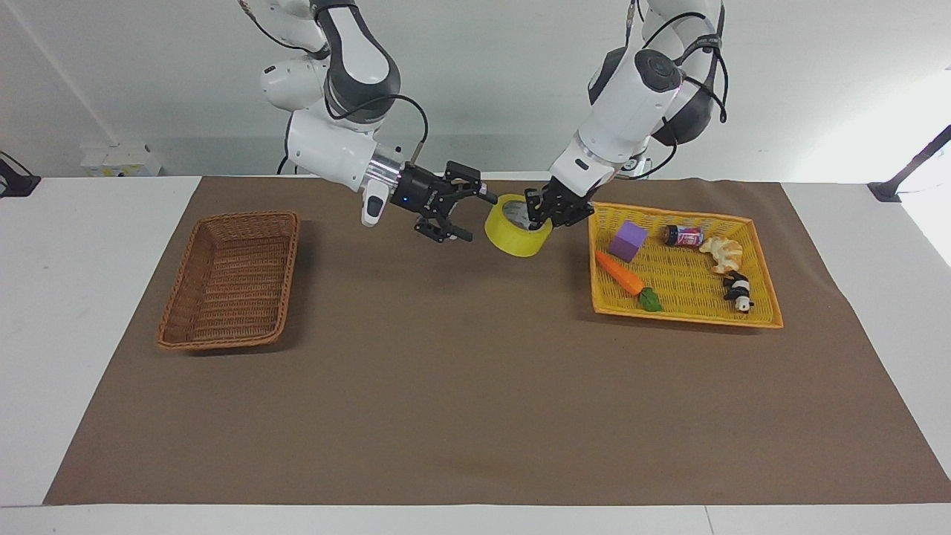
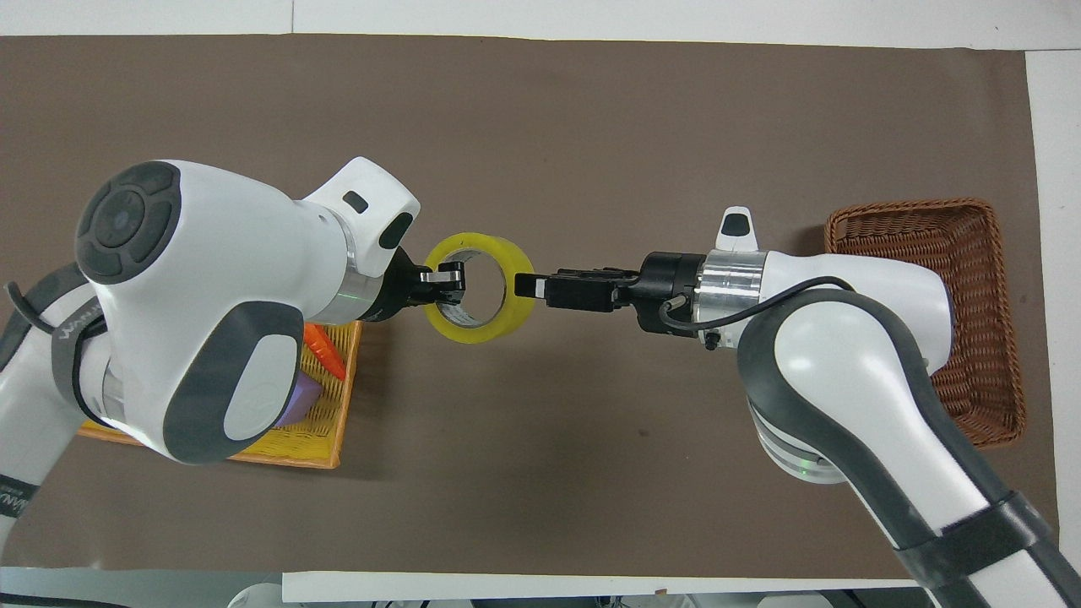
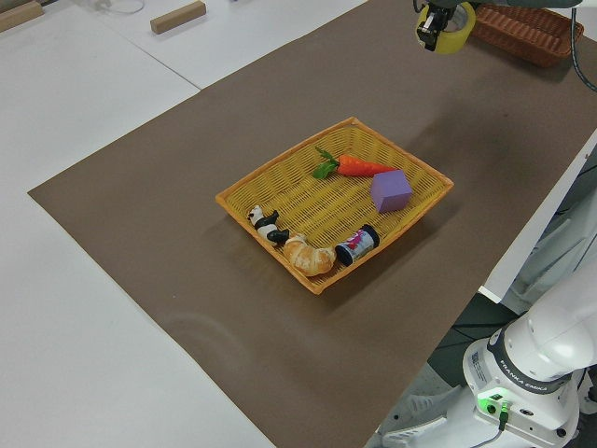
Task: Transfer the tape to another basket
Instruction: 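Close the right gripper on the tape rim beside the left gripper, then open the left gripper and draw it back from the tape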
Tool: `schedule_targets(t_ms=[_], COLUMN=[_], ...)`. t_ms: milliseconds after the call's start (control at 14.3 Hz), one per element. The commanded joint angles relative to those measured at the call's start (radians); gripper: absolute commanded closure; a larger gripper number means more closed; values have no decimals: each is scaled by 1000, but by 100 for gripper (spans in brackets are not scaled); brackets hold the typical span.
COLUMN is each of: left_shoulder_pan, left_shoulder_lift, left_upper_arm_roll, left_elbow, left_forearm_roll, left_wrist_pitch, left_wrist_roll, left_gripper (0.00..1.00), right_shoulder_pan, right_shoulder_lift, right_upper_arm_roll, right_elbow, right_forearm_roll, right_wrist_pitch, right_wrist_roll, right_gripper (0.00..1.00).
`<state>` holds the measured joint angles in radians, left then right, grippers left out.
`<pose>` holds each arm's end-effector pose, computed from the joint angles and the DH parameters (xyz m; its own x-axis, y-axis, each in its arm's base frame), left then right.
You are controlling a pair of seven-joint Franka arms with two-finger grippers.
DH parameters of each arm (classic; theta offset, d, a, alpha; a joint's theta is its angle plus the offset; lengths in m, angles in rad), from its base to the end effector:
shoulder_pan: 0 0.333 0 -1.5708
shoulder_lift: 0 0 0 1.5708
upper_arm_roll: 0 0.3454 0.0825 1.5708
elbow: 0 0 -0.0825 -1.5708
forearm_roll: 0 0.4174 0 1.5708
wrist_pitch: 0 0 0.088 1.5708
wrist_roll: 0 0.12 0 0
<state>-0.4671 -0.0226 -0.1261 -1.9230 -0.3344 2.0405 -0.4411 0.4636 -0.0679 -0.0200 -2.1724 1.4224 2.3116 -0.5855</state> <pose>0.4861 -0.3549 0.5199 0.9993 -0.0252 -0.0264 -0.0152 -0.9446 0.3280 0.5148 0.2764 0.4640 0.9714 -0.0641 0.2286 0.1744 -0.4606 -0.8703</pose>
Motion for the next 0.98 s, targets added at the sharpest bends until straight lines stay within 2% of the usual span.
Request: schedule_targets(t_ms=[0,559,769,838,908], left_shoulder_pan=[-8,-8,-8,-8,-8], left_shoulder_lift=[-10,-13,-13,-13,-13], left_upper_arm_roll=[13,13,13,13,13], left_elbow=[7,6,7,7,7], left_forearm_roll=[-17,-17,-17,-17,-17], left_wrist_pitch=[-20,-26,-23,-20,-23], left_wrist_roll=[19,19,19,19,19], left_gripper=[100,100,100,100,100], right_shoulder_pan=[47,64,66,66,67], right_shoulder_lift=[2,8,8,8,8], right_upper_arm_roll=[2,2,2,2,2], right_elbow=[-10,-10,-10,-10,-10], right_forearm_roll=[65,95,93,93,93], right_wrist_pitch=[67,71,78,81,83], right_wrist_roll=[-31,65,64,64,65], right_gripper=[0,3,17,27,42])
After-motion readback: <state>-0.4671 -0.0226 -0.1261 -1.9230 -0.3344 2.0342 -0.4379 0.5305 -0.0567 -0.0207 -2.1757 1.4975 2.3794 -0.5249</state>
